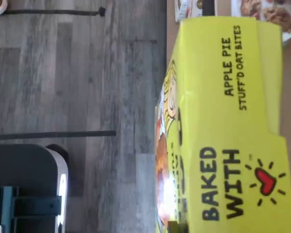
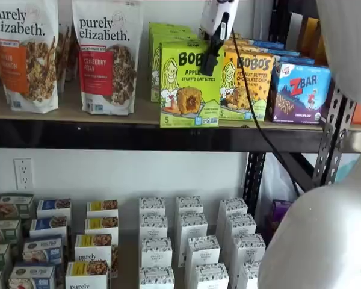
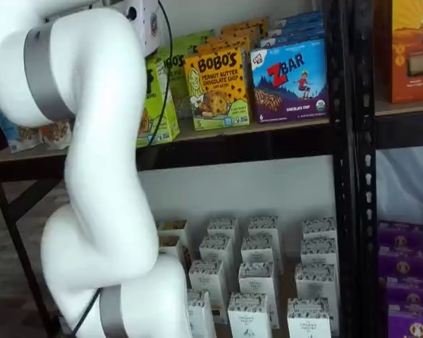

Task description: Pick the green box on the top shelf, the fourth from the left

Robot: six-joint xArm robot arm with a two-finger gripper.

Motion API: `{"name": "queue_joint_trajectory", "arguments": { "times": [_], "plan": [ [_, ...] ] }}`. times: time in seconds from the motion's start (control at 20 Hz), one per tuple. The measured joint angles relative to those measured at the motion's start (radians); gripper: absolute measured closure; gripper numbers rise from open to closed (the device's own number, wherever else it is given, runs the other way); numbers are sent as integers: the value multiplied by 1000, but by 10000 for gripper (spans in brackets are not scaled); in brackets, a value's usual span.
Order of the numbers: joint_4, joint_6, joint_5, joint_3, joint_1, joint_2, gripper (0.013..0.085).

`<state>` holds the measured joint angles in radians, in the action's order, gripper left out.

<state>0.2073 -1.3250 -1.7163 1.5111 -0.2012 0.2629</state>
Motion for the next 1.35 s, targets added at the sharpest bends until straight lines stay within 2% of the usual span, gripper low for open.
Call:
{"name": "queue_joint_trajectory", "arguments": {
  "times": [0.65,1.35],
  "plan": [
    [3,-76,2,-168,73,137,690],
    [0,-145,4,-267,138,216,690]
  ]
}}
